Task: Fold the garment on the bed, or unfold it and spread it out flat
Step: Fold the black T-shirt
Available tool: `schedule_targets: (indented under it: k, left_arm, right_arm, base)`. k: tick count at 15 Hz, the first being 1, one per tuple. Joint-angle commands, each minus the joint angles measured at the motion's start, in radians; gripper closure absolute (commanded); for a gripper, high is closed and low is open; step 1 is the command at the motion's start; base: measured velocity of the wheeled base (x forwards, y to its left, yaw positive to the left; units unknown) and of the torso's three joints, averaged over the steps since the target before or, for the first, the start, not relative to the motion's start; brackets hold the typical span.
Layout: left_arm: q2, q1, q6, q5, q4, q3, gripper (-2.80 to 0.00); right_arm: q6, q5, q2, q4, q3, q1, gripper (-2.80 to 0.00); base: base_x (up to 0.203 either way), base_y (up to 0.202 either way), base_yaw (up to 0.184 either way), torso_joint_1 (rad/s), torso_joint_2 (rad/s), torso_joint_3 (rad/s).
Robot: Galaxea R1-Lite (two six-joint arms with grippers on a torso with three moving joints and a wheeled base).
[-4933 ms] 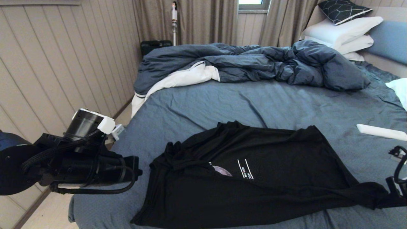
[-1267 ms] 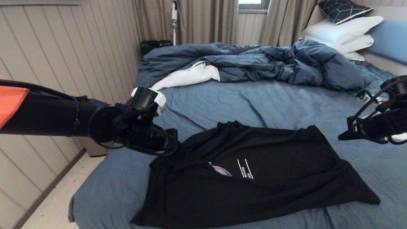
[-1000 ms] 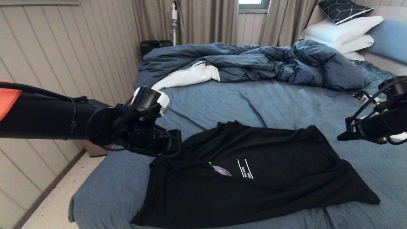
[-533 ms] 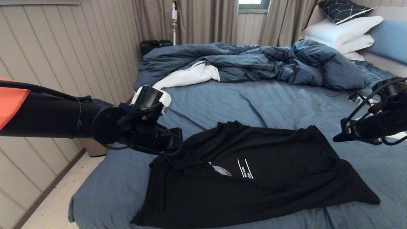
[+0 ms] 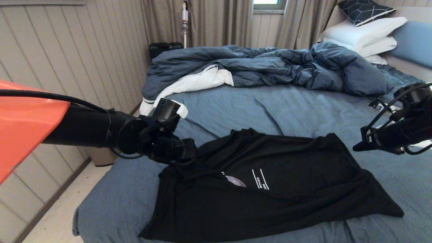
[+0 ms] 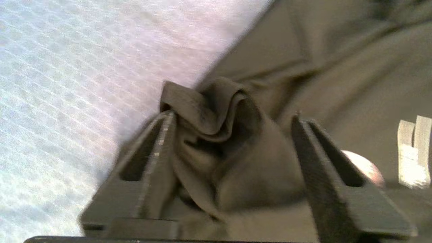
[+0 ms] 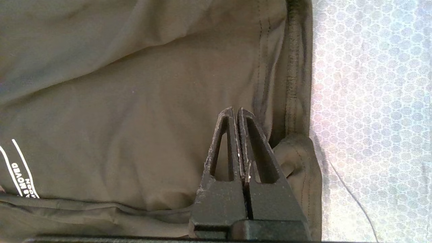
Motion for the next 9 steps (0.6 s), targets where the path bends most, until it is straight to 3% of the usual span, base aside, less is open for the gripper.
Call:
schedule_targets:
  k: [1,6,7,8,9]
  left_arm:
    - [0.041,0.0,0.01,0.02,-0.008,-0.003,-2.8]
    - [0.055,-0.001,0.014,0.026,-0.016,-0.002,-2.8]
    - [0.058,-0.001,0.011,0.026,-0.016,-0.002,-0.49]
    - [0.058,-0.001,0.011,0.026,-0.016,-0.003,0.0]
    - [0.058,-0.001,0.01,0.029,-0.02,-0.005,0.0]
  right_arm:
    - [0.0,0.002,0.004,0.003,0.0,0.0,0.0]
    - [0.0,0.002,0.01,0.003,-0.002,0.001,0.0]
    - [0.0,0.002,0.012,0.001,-0.002,0.001,0.0]
    - [0.0,0.002,0.012,0.001,-0.002,0.001,0.0]
    - [0.0,0.002,0.013,0.001,-0.002,0.001,0.0]
  base:
    - [0.0,0.0,0.0,0.0,0.0,0.0]
    - [0.0,0.0,0.0,0.0,0.0,0.0]
    - [0.0,0.0,0.0,0.0,0.0,0.0]
    - [0.0,0.0,0.0,0.0,0.0,0.0]
    - [0.0,0.0,0.0,0.0,0.0,0.0]
